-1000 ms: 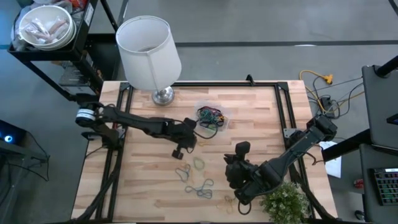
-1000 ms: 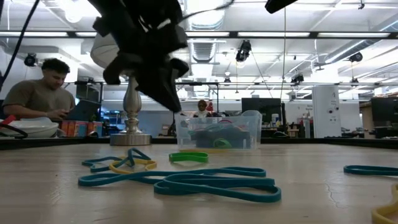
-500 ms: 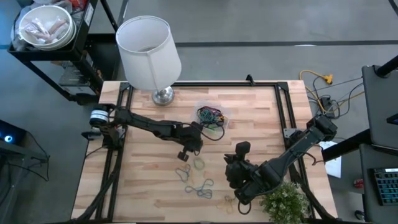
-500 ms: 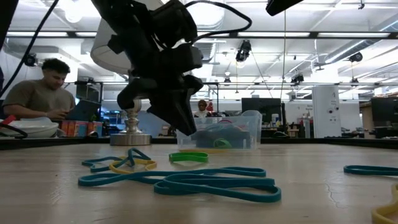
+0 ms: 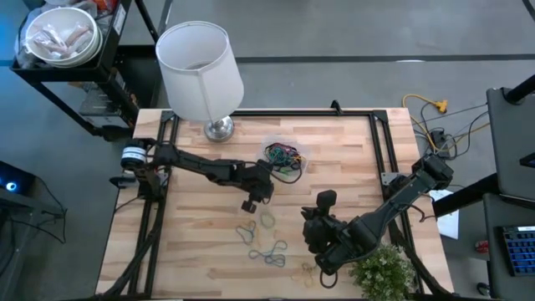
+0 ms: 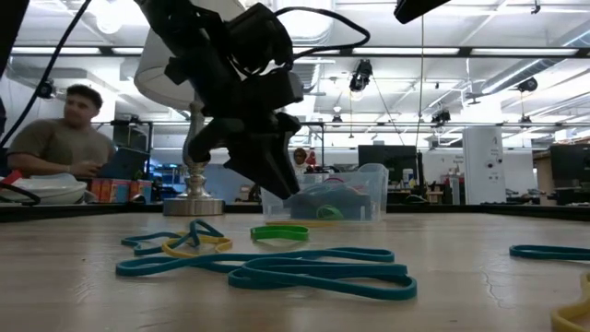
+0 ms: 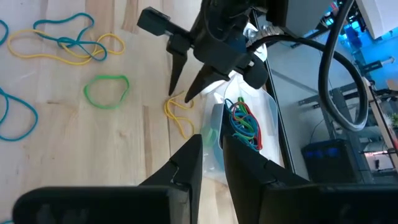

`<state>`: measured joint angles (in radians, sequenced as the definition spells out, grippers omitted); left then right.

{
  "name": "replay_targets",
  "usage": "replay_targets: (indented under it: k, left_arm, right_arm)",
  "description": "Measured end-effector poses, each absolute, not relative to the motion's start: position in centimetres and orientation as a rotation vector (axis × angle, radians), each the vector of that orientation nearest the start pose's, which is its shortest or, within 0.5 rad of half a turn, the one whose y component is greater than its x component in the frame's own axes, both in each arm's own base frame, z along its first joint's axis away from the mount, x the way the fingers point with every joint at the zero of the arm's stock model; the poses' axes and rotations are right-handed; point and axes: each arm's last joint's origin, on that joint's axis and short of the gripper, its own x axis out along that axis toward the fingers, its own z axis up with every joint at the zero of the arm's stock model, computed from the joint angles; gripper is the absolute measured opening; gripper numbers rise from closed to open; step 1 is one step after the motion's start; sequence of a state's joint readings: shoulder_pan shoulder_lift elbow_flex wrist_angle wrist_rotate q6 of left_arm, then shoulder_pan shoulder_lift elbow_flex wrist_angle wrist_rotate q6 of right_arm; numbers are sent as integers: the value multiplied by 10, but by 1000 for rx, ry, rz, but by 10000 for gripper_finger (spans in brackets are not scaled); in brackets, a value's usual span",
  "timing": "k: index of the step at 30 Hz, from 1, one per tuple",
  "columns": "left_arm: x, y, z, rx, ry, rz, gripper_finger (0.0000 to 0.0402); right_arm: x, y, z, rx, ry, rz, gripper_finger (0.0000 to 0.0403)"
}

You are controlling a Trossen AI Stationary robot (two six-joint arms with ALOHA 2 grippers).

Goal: Pick and place rubber bands into bin
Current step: Put the yellow rubber bands into the bin

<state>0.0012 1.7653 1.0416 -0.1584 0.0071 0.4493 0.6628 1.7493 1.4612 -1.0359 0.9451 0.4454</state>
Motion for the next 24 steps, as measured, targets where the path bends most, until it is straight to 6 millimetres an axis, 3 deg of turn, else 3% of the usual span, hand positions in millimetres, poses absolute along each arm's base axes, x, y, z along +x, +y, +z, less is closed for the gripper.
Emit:
replay_targets:
  k: [5, 12, 24]
  left_arm:
    - [358, 6, 165, 380, 871, -192, 107]
    - [369, 10, 141, 362, 934, -205, 107]
    - [372, 27, 139, 171, 1028, -174, 107]
  right_arm:
    - [282, 191, 269, -543, 821, -425, 59]
    - [282, 190, 269, -544, 822, -425, 59]
    - [282, 190, 268, -547, 824, -426, 59]
